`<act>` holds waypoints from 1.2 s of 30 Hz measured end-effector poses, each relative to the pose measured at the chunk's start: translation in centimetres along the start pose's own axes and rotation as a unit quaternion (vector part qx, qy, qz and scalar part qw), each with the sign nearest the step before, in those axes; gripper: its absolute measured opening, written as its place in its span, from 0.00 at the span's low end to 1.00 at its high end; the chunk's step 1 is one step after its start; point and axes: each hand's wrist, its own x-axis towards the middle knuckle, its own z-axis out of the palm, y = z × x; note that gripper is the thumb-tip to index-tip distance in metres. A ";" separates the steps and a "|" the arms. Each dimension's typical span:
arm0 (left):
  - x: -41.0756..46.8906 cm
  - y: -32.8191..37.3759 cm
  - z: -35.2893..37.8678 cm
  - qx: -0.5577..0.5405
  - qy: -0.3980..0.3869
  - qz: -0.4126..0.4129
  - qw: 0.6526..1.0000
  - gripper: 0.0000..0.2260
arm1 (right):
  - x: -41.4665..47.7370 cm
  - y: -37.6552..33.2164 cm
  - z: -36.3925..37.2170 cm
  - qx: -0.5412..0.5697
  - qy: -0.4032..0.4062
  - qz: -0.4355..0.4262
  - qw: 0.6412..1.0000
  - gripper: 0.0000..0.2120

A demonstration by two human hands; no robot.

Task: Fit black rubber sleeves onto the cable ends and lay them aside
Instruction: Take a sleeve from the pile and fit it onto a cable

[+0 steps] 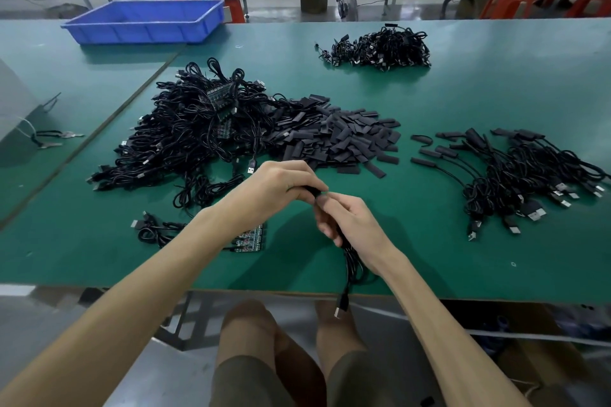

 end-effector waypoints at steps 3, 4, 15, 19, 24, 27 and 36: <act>0.0 -0.7 -0.2 0.037 -0.018 -0.023 0.999 0.10 | 0.3 0.4 0.3 -0.014 0.025 -0.018 0.999 0.17; 0.0 -0.8 -0.3 0.041 -0.027 -0.035 0.998 0.10 | 0.4 0.6 0.4 -0.022 0.037 -0.026 0.999 0.17; -0.9 0.6 -0.4 0.087 -0.086 0.007 0.992 0.10 | 0.5 1.2 0.5 -0.052 0.052 -0.047 0.996 0.18; -1.6 0.4 -0.1 0.051 -0.077 -0.017 0.996 0.13 | 0.4 1.1 0.7 -0.034 0.055 -0.052 0.997 0.18; -1.9 -0.4 -0.4 0.044 -0.057 -0.041 0.997 0.11 | 0.4 1.0 1.0 -0.041 0.050 -0.048 0.997 0.18; -2.0 -1.1 -0.5 0.056 -0.045 -0.062 0.996 0.10 | 0.4 1.2 0.9 -0.050 0.061 -0.035 0.996 0.16; -2.6 -0.9 0.3 0.053 -0.007 -0.019 0.998 0.09 | 0.4 1.4 0.6 -0.044 0.057 -0.029 0.997 0.10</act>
